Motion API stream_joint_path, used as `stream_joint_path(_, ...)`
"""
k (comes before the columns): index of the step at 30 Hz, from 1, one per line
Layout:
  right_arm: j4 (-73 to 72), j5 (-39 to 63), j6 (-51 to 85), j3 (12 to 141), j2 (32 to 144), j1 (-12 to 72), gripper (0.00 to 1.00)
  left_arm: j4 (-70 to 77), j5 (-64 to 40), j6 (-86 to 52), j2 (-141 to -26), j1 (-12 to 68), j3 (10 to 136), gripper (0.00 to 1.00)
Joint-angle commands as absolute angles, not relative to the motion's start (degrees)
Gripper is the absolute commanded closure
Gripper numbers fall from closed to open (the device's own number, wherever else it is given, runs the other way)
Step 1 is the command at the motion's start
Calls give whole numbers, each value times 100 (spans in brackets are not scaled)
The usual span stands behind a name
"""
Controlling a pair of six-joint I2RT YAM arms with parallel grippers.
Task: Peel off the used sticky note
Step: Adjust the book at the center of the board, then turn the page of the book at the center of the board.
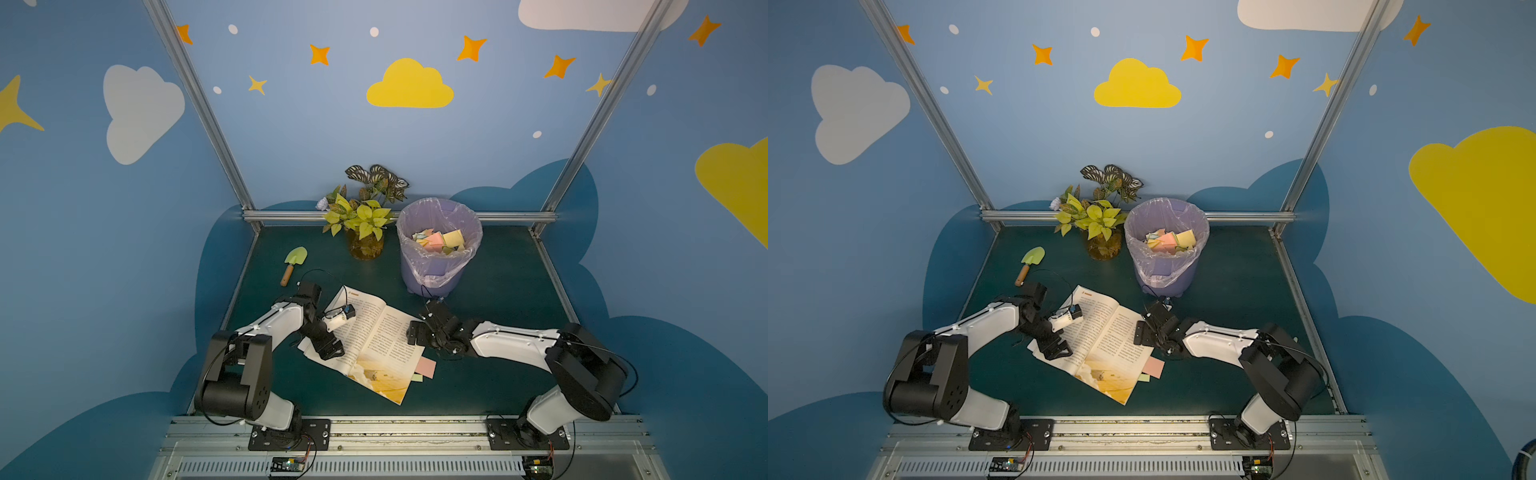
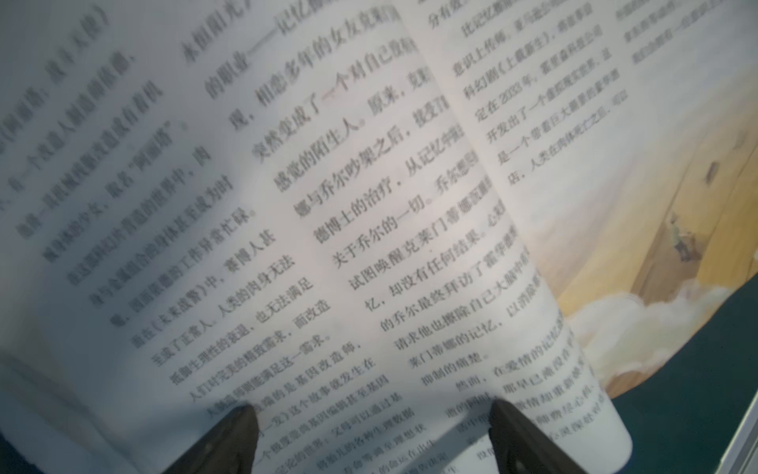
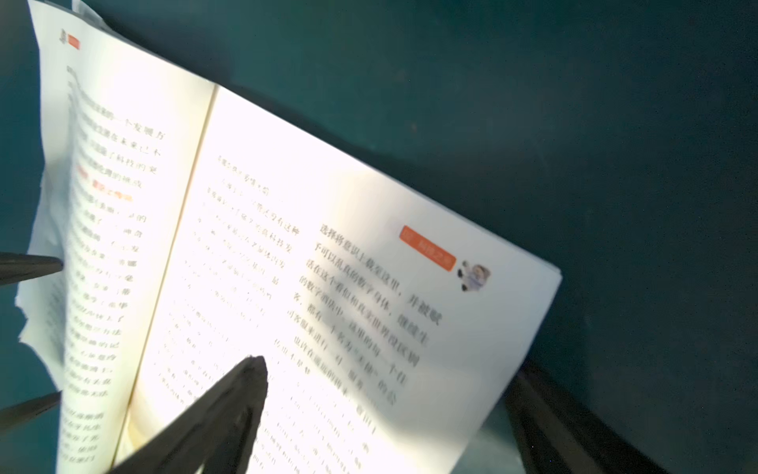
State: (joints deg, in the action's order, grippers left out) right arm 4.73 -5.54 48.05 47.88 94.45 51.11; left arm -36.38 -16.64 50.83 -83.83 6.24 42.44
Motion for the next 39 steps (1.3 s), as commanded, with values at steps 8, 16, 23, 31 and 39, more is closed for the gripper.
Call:
stream_joint_path(8, 763, -220, 4206, 5959, 10224, 5560, 6, -3751, -1127, 5432, -7840, 512, 3747, 8)
stream_joint_path(16, 1691, -1354, 4380, 5801, 9489, 5652, 5, -3753, -1256, 5440, -7920, 329, 3840, 10)
stream_joint_path(23, 1537, -1615, 4941, 5297, 9027, 6185, 5, -3788, -1295, 5465, -7961, 312, 3856, 11)
stream_joint_path(31, 545, -1190, 5451, 4762, 9145, 6393, 5, -3819, -1387, 5420, -7928, 301, 3890, 12)
stream_joint_path(39, 66, -860, 5458, 4779, 9603, 6388, 6, -3828, -1372, 5384, -7919, 301, 3935, 13)
